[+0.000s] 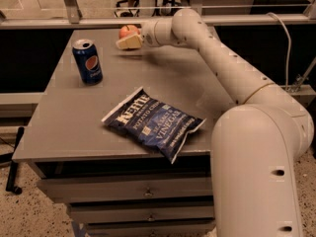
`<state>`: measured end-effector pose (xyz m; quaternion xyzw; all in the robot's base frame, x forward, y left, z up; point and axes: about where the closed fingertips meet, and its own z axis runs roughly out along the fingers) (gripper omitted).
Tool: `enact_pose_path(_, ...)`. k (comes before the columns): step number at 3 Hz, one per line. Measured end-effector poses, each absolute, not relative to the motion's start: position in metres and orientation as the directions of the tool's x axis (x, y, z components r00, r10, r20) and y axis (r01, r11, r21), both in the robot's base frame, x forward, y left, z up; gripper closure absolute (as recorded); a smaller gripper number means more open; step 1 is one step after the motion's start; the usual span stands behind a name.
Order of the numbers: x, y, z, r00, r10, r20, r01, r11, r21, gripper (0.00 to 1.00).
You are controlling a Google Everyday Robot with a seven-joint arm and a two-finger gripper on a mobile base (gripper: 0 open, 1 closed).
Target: Move apple near pepsi can
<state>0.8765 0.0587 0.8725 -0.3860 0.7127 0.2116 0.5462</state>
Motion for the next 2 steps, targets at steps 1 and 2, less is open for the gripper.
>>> enact_pose_path(1, 0.8831, 0.0517, 0.8747, -0.1, -0.297, -0.95, -0.769, 0.629, -0.116, 0.56)
enact_pose_path(2, 0.8758, 0.0489, 0.8792, -0.093, -0.29, -0.953, -0.778, 0.618, -0.112, 0.78)
